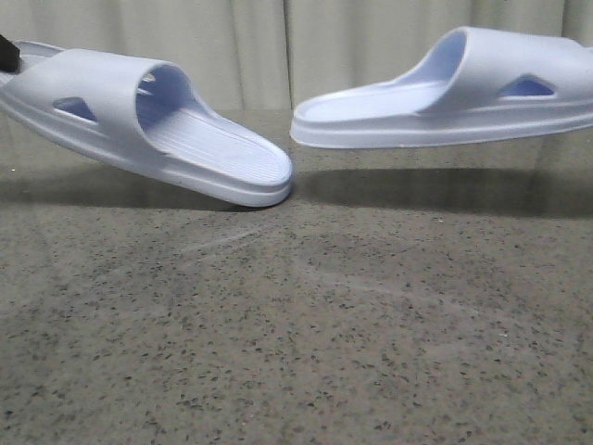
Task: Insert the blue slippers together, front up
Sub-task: 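Lift both slippers and bring them together above the table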
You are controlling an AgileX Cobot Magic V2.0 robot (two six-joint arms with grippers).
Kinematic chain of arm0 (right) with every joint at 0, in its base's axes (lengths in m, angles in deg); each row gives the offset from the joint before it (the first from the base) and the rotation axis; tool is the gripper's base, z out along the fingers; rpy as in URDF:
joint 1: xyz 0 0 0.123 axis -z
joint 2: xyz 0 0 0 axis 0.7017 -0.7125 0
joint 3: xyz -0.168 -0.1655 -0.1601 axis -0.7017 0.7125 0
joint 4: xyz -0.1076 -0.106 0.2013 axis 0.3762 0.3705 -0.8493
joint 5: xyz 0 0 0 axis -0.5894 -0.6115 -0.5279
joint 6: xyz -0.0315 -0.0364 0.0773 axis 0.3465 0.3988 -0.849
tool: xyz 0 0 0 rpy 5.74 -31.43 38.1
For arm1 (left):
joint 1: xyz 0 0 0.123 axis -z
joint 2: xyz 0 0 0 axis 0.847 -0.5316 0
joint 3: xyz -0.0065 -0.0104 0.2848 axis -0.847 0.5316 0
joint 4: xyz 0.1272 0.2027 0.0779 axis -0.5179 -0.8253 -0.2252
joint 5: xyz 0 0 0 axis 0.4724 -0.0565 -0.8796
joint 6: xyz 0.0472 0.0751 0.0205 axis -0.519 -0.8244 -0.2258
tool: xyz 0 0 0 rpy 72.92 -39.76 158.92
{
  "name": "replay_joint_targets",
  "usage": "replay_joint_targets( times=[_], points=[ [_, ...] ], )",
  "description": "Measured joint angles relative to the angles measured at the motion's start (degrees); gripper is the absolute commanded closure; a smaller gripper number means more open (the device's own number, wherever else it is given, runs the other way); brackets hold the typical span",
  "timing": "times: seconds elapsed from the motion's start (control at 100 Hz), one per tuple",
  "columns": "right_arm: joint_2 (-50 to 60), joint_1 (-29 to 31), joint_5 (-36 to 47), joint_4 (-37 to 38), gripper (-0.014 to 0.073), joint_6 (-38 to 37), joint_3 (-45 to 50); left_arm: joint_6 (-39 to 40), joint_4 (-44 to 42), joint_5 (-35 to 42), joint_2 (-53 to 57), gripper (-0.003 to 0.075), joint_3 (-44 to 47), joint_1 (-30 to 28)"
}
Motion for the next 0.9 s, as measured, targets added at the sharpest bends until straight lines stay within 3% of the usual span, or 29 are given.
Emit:
replay_joint_targets(
  times=[0.22,0.45,0.9],
  points=[
    [-0.1,0.0,-2.8,-4.5,0.07,2.5,-0.2,1.4,2.5,-6.6,0.0,0.0705,0.0,-3.1],
    [-2.4,-0.1,-4.3,-9.3,0.07,4.9,-0.2,1.9,10.5,-14.6,-2.6,0.0705,0.0,-4.9],
    [-4.0,-1.3,-4.5,-10.3,0.07,6.6,-0.2,2.8,14.3,-15.2,-5.7,0.0705,0.0,-4.9]
  ],
)
